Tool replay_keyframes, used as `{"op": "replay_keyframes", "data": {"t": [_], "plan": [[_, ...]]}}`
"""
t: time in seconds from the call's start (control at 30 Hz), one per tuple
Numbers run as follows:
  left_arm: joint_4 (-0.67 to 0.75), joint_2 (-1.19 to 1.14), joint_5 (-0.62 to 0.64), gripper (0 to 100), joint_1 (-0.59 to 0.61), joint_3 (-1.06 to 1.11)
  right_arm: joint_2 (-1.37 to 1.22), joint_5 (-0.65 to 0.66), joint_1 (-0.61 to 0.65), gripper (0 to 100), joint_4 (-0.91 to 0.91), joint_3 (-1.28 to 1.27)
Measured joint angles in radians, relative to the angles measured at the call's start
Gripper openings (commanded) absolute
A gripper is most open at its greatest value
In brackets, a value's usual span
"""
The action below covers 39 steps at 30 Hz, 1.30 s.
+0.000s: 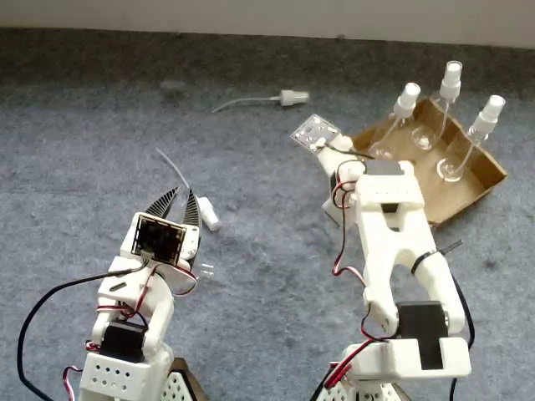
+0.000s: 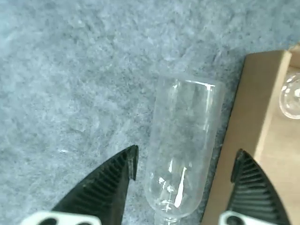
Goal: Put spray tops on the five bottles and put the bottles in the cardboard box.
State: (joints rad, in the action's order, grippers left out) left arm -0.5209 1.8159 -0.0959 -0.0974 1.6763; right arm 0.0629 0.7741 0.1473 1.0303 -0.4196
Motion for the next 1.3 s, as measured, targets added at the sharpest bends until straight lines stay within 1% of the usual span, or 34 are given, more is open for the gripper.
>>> {"op": "replay_keyframes", "data": {"t": [0.2, 0.57, 0.77, 0.97, 1.23, 1.3], "plan": [[0.000, 0.000, 0.000, 1, -0.002, 0.000, -0.087, 0.000, 0.000, 29.0, 0.041, 0.081], [0.000, 0.000, 0.000, 1, -0.002, 0.000, -0.207, 0.000, -0.002, 29.0, 0.041, 0.092], [0.000, 0.000, 0.000, 1, -0.002, 0.000, -0.287, 0.000, -0.002, 27.8, 0.011, 0.092], [0.000, 0.000, 0.000, 1, -0.002, 0.000, -0.279, 0.000, -0.005, 15.1, 0.005, 0.092], [0.000, 0.000, 0.000, 1, -0.002, 0.000, -0.155, 0.000, -0.002, 14.6, 0.008, 0.092], [0.000, 0.000, 0.000, 1, -0.002, 0.000, -0.120, 0.000, 0.015, 14.6, 0.008, 0.092]]}}
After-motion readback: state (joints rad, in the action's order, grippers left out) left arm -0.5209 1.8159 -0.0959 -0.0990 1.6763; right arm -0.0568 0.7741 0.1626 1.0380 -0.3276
